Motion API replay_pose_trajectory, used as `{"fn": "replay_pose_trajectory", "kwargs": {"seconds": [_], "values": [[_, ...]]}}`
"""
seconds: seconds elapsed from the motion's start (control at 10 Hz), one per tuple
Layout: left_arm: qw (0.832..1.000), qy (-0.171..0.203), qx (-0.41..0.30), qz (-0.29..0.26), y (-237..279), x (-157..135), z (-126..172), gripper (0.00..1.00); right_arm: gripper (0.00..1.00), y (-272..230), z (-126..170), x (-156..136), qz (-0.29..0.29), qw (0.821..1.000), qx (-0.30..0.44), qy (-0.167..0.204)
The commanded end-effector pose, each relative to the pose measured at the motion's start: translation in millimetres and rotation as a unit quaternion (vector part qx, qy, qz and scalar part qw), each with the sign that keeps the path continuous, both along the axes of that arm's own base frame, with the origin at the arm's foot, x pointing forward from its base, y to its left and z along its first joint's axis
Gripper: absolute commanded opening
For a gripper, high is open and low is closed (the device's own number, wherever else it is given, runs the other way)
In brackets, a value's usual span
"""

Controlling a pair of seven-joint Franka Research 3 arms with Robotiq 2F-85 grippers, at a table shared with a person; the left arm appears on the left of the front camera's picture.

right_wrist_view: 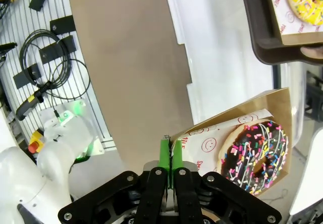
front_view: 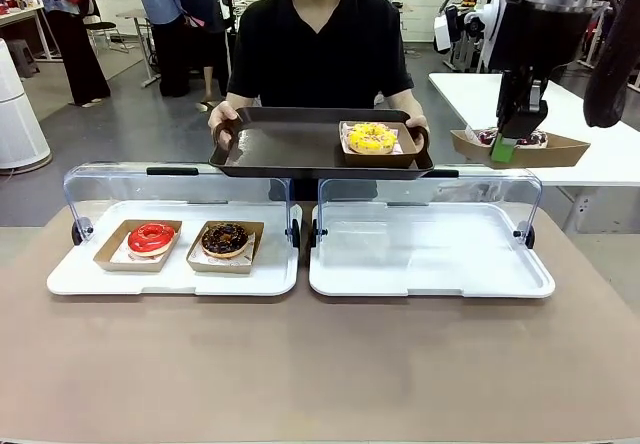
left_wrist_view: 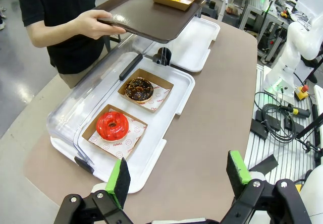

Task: Provide the desired donut to the person.
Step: Place the picked Paper togo box onto the Handle tray extended by the person.

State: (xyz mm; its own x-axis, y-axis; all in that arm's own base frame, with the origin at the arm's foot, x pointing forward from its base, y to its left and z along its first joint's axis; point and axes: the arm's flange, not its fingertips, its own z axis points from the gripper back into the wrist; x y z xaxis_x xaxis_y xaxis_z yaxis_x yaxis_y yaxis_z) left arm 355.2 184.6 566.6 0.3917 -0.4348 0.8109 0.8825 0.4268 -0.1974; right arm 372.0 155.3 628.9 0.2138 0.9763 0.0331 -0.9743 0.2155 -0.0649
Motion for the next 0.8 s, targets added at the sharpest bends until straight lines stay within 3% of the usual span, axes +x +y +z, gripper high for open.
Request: {"fn": "replay_pose_trajectory", "kwargs": {"seconds": [0.0,0.6,0.7], "values": [[1.0,-0.004,-0.007,-0.001,0,-1,1,1.0,0.0,1,-2,-3,-0.008,1.0,-0.003,0.0],[1.0,-0.004,-0.007,-0.001,0,-1,1,1.0,0.02,0,0,0,0.0,1.0,0.0,0.0],[1.0,-0.004,-0.007,-0.001,0,-1,1,1.0,0.02,24,15,-7,-0.026,0.999,-0.003,-0.023]]}}
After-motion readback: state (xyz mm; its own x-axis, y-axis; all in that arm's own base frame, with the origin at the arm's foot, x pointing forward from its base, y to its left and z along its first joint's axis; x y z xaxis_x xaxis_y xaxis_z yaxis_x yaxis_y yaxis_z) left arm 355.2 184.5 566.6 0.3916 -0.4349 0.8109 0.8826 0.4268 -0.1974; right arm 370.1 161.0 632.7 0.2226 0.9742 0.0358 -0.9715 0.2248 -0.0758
